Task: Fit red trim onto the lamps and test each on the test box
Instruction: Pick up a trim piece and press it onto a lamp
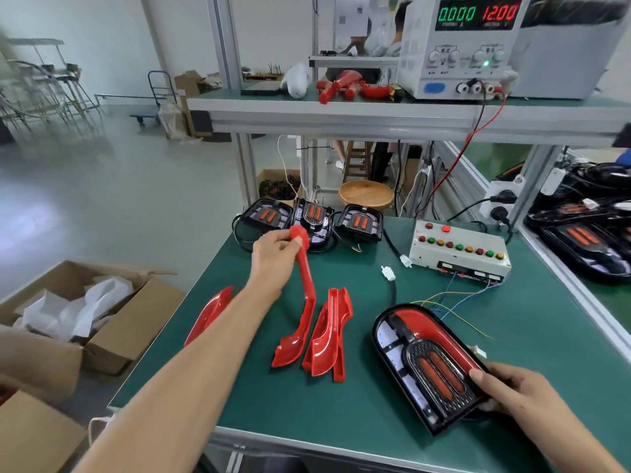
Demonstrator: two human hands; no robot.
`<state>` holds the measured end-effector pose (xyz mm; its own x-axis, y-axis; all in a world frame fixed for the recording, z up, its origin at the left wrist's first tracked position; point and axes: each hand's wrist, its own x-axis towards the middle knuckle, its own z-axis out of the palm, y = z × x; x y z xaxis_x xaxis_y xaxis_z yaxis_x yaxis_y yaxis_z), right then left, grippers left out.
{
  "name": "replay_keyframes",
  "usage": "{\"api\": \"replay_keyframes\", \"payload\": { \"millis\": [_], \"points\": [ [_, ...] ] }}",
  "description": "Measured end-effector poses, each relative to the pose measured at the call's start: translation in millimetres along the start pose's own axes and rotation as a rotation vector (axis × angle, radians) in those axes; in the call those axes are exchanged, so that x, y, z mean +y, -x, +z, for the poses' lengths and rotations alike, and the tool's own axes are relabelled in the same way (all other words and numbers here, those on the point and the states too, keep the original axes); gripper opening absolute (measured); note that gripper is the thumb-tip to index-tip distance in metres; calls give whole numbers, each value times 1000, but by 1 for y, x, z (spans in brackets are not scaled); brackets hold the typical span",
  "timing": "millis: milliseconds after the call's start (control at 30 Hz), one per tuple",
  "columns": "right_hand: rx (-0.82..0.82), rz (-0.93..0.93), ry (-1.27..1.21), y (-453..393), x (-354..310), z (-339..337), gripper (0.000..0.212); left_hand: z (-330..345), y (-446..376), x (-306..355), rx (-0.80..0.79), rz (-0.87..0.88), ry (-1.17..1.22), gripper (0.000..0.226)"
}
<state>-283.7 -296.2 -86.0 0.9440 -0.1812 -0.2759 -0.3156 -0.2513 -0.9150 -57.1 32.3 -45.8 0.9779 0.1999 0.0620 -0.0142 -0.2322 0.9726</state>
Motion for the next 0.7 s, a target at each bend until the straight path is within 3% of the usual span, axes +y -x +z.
{"api": "replay_keyframes", "payload": {
  "millis": [133,233,367,500,567,700],
  "points": [
    [25,-7,-8,-4,6,-1,29,25,44,10,-63,-151,449,21],
    [23,-22,-20,-6,7,-1,25,54,87,12,-159,-243,560,19],
    [24,-61,-38,-11,11,0,20,89,140,3,-341,-256,407,6],
    [8,-80,-147,-17,20,3,19,101,162,-5,-346,-263,250,13],
    [21,-85,-217,-18,24,7,30,100,166,-2,-340,-191,142,8],
    [61,-121,-330,-20,27,16,18,92,165,1,-288,27,-55,5]
  ]
}}
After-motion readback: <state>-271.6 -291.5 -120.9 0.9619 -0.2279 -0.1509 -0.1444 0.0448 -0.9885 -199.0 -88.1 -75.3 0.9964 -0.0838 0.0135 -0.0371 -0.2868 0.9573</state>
